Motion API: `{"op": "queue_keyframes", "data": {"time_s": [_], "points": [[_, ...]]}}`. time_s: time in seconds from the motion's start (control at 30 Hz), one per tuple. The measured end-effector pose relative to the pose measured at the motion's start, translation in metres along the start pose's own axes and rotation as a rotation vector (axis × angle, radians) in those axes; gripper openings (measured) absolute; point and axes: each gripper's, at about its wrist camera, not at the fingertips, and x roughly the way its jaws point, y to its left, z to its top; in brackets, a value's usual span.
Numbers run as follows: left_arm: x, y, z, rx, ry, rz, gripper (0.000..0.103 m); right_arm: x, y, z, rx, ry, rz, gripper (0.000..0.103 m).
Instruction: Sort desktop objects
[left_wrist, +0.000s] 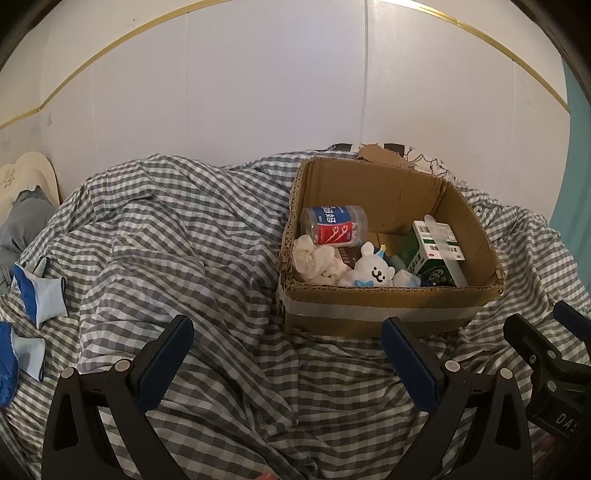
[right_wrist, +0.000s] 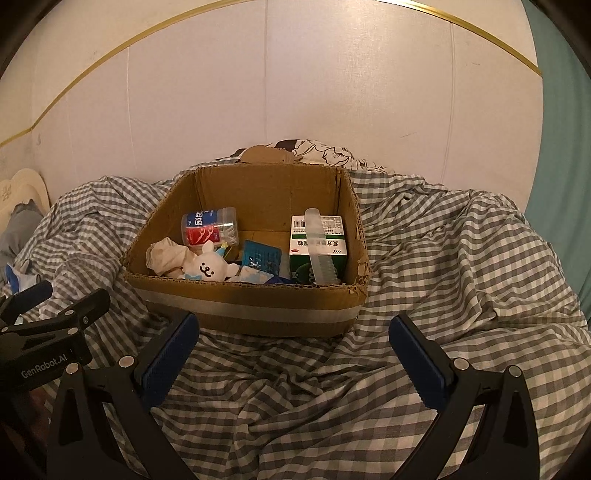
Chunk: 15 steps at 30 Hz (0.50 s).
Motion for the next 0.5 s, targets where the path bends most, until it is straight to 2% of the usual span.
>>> {"op": "queue_keyframes", "data": {"time_s": [0.5], "points": [[-0.0007, -0.0005, -0.0005, 0.005, 0.001, 0.010, 0.103, 0.0010, 0.0021, -0.0029, -0.006, 0.007, -0.003, 0.103]]}}
